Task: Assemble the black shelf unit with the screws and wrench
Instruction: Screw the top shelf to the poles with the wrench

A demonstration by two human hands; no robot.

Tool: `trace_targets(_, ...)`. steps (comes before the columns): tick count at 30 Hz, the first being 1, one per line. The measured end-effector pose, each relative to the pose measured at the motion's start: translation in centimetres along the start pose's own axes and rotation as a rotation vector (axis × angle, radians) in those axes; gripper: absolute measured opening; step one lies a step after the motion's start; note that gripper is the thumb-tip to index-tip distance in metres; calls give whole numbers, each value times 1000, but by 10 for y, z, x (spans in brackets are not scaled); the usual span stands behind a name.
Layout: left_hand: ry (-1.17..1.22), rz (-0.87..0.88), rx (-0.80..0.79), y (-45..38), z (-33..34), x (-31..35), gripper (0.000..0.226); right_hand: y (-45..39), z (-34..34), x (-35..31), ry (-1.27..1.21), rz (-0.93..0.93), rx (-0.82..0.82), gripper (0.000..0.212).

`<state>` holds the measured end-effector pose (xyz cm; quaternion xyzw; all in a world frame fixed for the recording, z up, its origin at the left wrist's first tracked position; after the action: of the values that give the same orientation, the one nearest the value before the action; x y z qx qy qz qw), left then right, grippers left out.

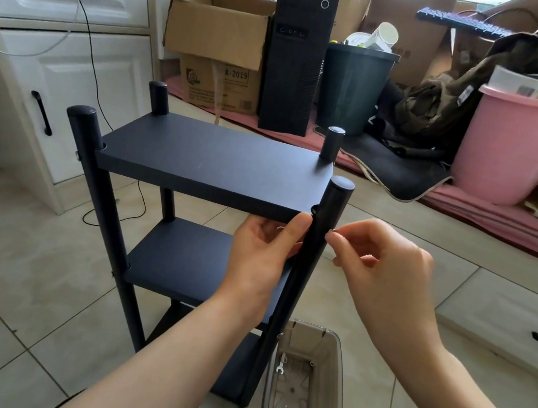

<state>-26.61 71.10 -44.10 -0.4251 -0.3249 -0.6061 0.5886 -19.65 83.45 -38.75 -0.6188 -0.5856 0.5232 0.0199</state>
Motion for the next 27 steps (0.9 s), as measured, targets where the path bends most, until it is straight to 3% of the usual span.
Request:
trace_targets(4, -24, 4, -10, -1, -1, 1, 60, -1, 0, -4, 57, -60, 27, 8)
trace_targets(13, -32, -52, -34, -1, 0, 5, 58, -11, 0, 10, -225, 218, -27, 24)
trace_targets(17, -80, -59, -32, 3, 0, 11, 50, -6, 4, 9, -98, 52, 7, 16)
trace_targets(19, -184, -69, -63, 8, -2, 16, 33, -4, 4, 9, -64, -8, 16, 11)
trace_targets(21, -411, 58, -91, 15, -8, 24, 10, -4, 4, 11, -67, -7, 6, 9)
trace_targets(23, -707, 383, -12, 24, -14, 37, 12, -4, 5, 13, -59, -15, -6, 8)
trace_targets(25, -826, 715, 87, 32, -11, 55, 17, -4, 6, 13, -56, -38, -2, 8)
trace_targets(27, -897, 886, 79, 28, -3, 66, 19, -4, 6, 14, -56, -57, 11, 7)
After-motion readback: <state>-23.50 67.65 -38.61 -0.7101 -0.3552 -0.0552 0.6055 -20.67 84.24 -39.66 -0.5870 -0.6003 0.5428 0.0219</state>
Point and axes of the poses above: each hand's wrist, its own y-axis away from the middle knuckle, its own z-axis out of the palm, x = y × z, the point moved 2 cm from there along -y, towards the middle knuckle, and after that the axes turned 5 degrees about x, right-handed, at the moved point
